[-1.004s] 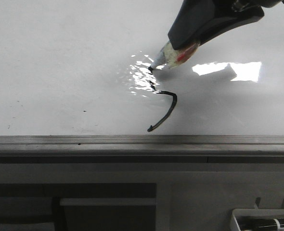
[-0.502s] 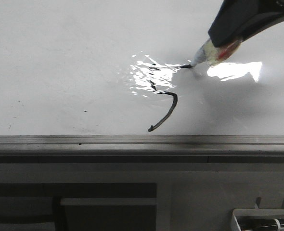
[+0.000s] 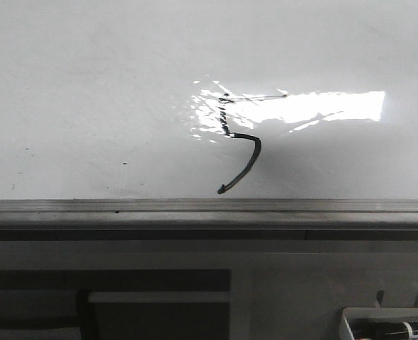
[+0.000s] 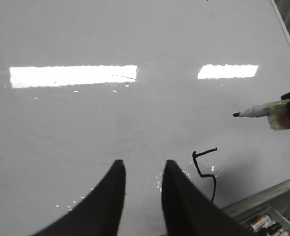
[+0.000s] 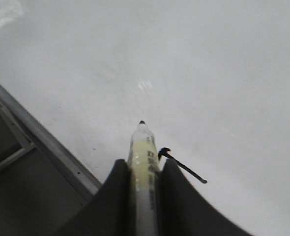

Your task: Write number 5 on whiteboard

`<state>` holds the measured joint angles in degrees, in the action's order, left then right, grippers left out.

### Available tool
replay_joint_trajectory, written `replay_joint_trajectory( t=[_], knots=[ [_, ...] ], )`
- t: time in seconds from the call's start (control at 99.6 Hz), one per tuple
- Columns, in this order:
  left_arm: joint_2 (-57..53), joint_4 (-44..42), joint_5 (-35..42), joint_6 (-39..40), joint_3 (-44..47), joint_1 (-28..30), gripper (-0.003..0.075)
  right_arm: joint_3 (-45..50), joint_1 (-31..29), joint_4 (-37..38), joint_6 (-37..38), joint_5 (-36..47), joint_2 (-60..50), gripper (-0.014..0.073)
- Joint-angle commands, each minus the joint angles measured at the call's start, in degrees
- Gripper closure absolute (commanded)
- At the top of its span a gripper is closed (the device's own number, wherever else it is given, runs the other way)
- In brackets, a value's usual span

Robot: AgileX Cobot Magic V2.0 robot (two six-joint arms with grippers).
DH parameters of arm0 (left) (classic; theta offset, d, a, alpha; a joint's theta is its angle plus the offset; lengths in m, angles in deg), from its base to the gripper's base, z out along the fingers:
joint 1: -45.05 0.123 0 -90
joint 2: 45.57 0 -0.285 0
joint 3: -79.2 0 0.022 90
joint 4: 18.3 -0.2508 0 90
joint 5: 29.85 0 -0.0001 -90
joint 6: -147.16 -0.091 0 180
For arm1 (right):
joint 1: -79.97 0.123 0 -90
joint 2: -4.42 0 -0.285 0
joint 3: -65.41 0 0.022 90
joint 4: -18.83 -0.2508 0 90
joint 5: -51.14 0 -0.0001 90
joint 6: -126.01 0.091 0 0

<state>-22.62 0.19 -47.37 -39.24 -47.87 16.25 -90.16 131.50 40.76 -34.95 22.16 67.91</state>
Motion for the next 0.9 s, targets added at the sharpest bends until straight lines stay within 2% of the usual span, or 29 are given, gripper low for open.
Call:
replay_joint_trajectory(
  t=[0.0, 0.03, 0.08, 0.241, 0.341, 0.572, 0.713, 0.893],
  knots=[
    [3.3, 1.0, 2.8, -1.0, -2.3, -0.8, 0.0329, -0.9, 2.8, 1.7, -3.9, 2.7, -0.7, 0.0635],
    [4.4, 1.2, 1.9, -2.6, -2.9, -1.3, 0.0291, -0.3, 3.5, 1.7, -5.1, 2.9, -0.1, 0.0635],
    [6.7, 2.5, -0.3, -5.9, -4.3, -2.3, 0.0276, 0.7, 5.0, 1.7, -6.3, 2.9, 0.7, 0.0636],
    [16.6, 8.2, -8.0, -20.5, -9.9, -8.0, 0.033, 1.6, 7.8, 1.7, -10.5, 2.9, 4.4, 0.0652],
    [23.8, 10.1, -11.4, -26.0, -13.3, -12.9, 0.037, 1.6, 9.0, 1.7, -10.6, 4.1, 5.5, 0.0662],
    [36.9, 9.2, -11.5, -36.4, -18.5, -25.3, 0.0398, 1.6, 13.0, 1.5, -13.3, 2.7, 5.9, 0.0662],
    [42.7, 7.4, -9.5, -36.7, -20.7, -29.1, 0.0399, 1.6, 16.4, 1.5, -13.4, -0.1, 5.9, 0.0662],
    [45.8, 7.4, -6.6, -36.7, -21.4, -29.8, 0.0399, 1.6, 19.8, 1.2, -13.4, -0.5, 5.9, 0.0662]
  ],
)
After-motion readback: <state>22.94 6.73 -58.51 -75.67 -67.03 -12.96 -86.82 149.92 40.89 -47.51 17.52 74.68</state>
